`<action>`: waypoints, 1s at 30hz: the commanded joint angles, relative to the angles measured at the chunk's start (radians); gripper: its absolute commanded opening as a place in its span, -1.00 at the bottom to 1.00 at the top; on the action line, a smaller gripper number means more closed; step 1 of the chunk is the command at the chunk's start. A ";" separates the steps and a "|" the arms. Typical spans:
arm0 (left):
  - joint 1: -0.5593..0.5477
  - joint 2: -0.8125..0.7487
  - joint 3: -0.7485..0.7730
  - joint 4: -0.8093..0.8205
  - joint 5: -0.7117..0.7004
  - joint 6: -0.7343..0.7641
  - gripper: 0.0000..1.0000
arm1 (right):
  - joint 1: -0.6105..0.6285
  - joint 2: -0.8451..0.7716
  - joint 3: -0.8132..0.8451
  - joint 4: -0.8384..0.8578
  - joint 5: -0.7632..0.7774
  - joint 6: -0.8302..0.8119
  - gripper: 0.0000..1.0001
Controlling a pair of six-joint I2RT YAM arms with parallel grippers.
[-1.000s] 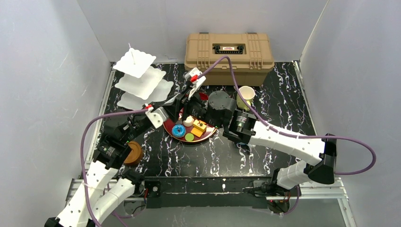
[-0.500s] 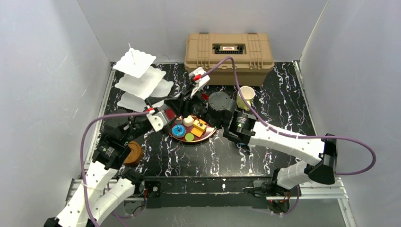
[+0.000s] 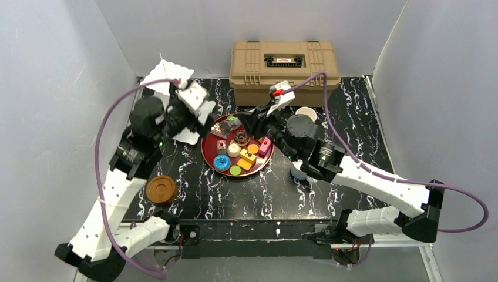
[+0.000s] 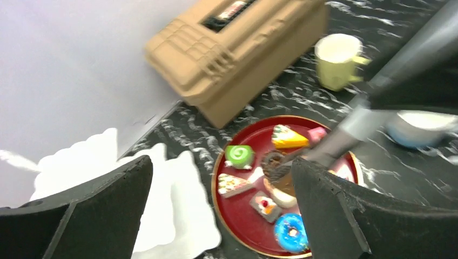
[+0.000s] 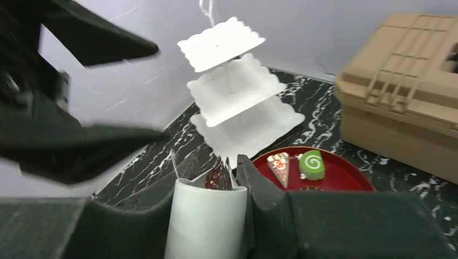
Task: Serve the afternoon tea
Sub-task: Pick up the clamp from the corner of the board, then move the desert table to the center of the board.
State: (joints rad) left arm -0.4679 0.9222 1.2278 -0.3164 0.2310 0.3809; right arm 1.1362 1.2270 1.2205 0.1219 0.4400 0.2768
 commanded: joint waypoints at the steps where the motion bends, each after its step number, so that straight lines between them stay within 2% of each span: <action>1: 0.060 0.162 0.294 -0.181 -0.311 -0.052 0.96 | -0.016 -0.054 -0.001 0.017 0.056 -0.025 -0.48; 4: 0.193 0.267 0.442 -0.195 -0.298 -0.099 0.96 | -0.016 -0.057 -0.016 0.021 0.054 -0.018 -0.47; 9: 0.308 0.396 0.524 -0.123 -0.325 -0.060 0.87 | -0.016 -0.055 -0.024 0.013 0.039 -0.004 -0.47; 13: 0.339 0.444 0.497 -0.041 -0.373 -0.041 0.79 | -0.016 -0.071 -0.034 0.009 0.042 -0.004 -0.45; 20: 0.350 0.565 0.478 0.124 -0.461 0.008 0.79 | -0.016 -0.079 -0.049 0.008 0.034 -0.008 -0.38; 25: 0.382 0.640 0.473 0.236 -0.424 0.012 0.75 | -0.016 -0.093 -0.071 0.012 0.022 -0.010 -0.32; 30: 0.421 0.705 0.486 0.235 -0.409 -0.010 0.56 | -0.016 -0.099 -0.107 0.012 0.049 -0.016 -0.32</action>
State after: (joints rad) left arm -0.0795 1.6154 1.6966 -0.1406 -0.1841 0.3836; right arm 1.1194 1.1603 1.1294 0.0769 0.4660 0.2638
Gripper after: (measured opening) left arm 0.822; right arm 0.365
